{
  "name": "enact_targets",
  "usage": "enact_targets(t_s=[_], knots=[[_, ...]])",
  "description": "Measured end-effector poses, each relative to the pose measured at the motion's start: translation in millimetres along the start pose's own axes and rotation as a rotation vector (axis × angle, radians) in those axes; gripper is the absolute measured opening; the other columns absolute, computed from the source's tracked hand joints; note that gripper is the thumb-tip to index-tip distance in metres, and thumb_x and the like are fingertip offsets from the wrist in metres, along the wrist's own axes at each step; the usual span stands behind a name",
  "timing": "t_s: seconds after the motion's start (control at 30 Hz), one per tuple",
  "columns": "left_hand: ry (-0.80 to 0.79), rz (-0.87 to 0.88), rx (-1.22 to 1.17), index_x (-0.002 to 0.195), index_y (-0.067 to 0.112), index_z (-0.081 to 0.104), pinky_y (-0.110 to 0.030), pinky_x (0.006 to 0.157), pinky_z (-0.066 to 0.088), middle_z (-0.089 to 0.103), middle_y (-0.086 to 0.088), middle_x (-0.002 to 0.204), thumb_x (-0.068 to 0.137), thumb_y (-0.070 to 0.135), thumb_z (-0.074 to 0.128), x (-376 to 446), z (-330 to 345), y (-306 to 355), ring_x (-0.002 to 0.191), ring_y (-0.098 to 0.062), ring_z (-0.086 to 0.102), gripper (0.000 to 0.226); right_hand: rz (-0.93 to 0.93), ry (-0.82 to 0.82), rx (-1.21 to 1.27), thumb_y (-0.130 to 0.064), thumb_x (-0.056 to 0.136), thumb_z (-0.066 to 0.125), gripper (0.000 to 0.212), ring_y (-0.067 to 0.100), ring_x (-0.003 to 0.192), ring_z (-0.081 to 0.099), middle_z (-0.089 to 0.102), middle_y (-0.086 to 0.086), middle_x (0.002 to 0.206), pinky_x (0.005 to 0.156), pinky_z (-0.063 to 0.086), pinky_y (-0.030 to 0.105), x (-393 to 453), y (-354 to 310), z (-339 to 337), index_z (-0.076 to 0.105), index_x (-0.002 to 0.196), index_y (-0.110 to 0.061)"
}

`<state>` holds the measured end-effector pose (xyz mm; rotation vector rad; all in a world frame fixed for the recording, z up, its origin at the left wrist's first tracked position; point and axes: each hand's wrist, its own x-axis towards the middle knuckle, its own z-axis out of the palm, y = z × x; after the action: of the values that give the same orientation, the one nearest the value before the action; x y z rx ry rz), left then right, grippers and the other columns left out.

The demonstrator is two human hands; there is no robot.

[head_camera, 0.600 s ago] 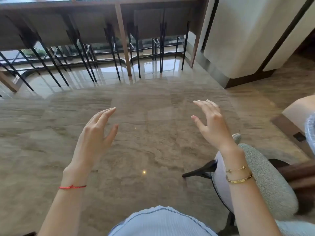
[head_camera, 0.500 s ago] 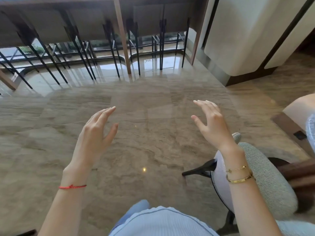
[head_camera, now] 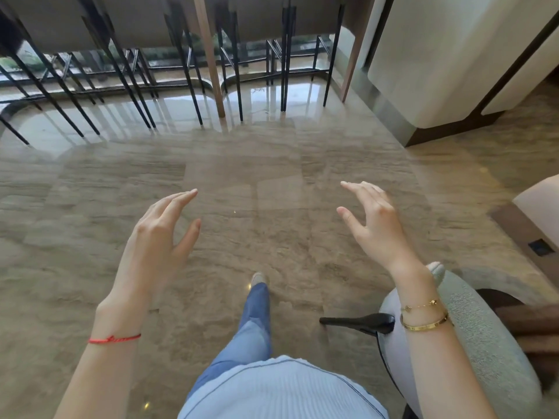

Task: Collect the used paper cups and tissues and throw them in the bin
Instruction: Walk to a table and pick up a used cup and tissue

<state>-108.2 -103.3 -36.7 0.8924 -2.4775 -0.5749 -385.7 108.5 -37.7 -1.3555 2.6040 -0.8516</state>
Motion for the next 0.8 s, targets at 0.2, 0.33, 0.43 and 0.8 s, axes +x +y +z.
enact_targets(t_s=[0.2, 0.33, 0.43, 0.8], knots=[[-0.02, -0.004, -0.011, 0.139, 0.02, 0.048, -0.032, 0.105, 0.037, 0.055, -0.002, 0.135, 0.092, 0.023, 0.06, 136.0, 17.5, -29.2, 0.128, -0.019, 0.047, 0.049, 0.011, 0.003, 0.018, -0.028, 0.094, 0.058, 0.044, 0.018, 0.139, 0.033, 0.054, 0.0, 0.137, 0.115, 0.027, 0.036, 133.0, 11.9, 19.3, 0.05, 0.136, -0.018], [-0.038, 0.055, -0.013, 0.141, 0.021, 0.046, -0.033, 0.104, 0.038, 0.053, -0.001, 0.137, 0.092, 0.026, 0.058, 235.8, 25.8, -41.8, 0.129, -0.018, 0.047, 0.051, 0.007, 0.03, 0.029, -0.029, 0.094, 0.058, 0.045, 0.016, 0.138, 0.032, 0.054, -0.002, 0.136, 0.115, 0.027, 0.034, 221.3, 15.9, 26.3, 0.049, 0.137, -0.019], [-0.065, 0.07, -0.012, 0.142, 0.021, 0.045, -0.03, 0.103, 0.036, 0.053, -0.001, 0.137, 0.093, 0.026, 0.058, 302.8, 37.3, -46.0, 0.129, -0.018, 0.046, 0.051, 0.031, 0.044, 0.027, -0.031, 0.095, 0.056, 0.045, 0.012, 0.139, 0.031, 0.052, -0.006, 0.137, 0.115, 0.026, 0.032, 277.3, 25.6, 29.8, 0.047, 0.138, -0.021], [-0.13, 0.107, -0.01, 0.141, 0.02, 0.046, -0.031, 0.104, 0.038, 0.055, -0.003, 0.135, 0.092, 0.027, 0.058, 528.6, 124.8, -61.8, 0.128, -0.019, 0.048, 0.051, 0.102, 0.046, 0.054, -0.034, 0.094, 0.056, 0.045, 0.012, 0.137, 0.033, 0.052, -0.003, 0.136, 0.114, 0.03, 0.035, 486.8, 113.5, 54.8, 0.048, 0.137, -0.023]])
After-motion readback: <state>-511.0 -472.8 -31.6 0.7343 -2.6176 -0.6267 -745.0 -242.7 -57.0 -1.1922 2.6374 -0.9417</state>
